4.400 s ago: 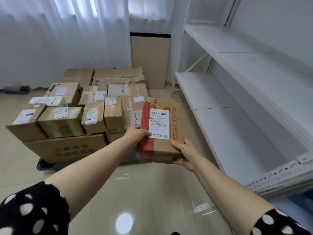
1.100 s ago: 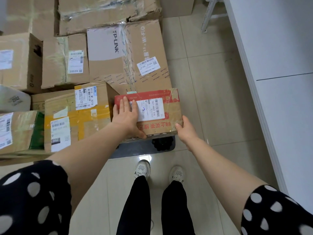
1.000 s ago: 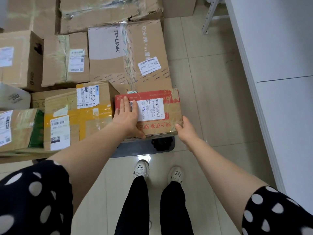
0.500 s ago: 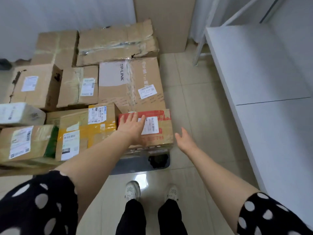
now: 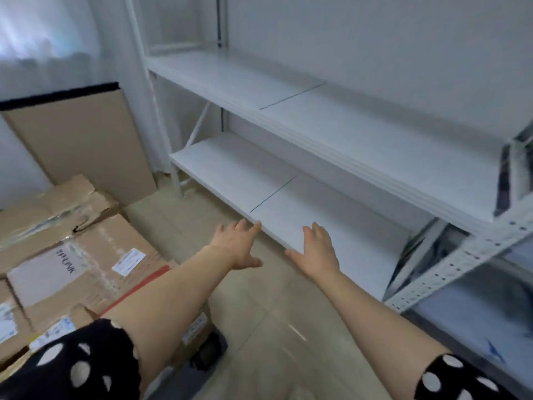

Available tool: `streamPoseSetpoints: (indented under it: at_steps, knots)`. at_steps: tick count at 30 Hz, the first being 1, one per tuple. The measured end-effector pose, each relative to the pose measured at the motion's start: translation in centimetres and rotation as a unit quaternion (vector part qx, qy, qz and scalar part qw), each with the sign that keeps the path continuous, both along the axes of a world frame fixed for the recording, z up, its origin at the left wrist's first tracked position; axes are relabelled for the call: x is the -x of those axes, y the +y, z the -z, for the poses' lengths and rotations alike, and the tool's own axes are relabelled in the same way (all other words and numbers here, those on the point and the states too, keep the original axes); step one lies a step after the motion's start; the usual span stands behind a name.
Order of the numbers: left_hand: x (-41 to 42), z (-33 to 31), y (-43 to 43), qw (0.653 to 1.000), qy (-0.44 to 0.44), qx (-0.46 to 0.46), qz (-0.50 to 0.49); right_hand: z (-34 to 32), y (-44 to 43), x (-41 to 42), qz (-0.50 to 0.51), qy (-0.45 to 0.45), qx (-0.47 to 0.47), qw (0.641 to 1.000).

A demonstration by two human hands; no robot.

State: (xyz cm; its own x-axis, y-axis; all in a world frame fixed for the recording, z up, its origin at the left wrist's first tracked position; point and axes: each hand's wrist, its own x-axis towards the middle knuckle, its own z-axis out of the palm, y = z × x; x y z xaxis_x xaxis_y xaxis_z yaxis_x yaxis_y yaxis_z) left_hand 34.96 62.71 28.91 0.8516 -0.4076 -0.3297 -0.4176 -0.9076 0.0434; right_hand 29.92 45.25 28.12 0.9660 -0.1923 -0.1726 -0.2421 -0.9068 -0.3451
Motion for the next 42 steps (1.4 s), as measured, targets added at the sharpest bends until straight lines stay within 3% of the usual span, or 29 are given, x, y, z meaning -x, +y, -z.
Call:
streamPoseSetpoints:
  at_steps: [7,13,25,34,42]
  knots:
    - [6.2,-7.1,-16.9,0.978,-0.06,0.067,0.188,-5.6,-13.6,11.8,0.154,-0.053,0.114,0.98]
    - [15.7,-12.0,-33.9,0.939,-0.108,0.105,0.308,-9.0,-26.2,24.2,0.278,-0.123,0.094,0.948]
    - [36.6,-13.7,-62.5,0.881,-0.102,0.12,0.445,-11.5,-51.5,47.7,0.439,-0.1,0.101,0.887]
    - [42.2,-15.0,-76.8,0.847,-0.124,0.122,0.502,-12.8,-63.1,54.8,0.508,-0.126,0.039,0.851]
    - [43.0,-16.1,-91.1,0.842,-0.039,0.207,0.497,-15.1,-75.9,56.2,0.564,-0.138,0.048,0.813]
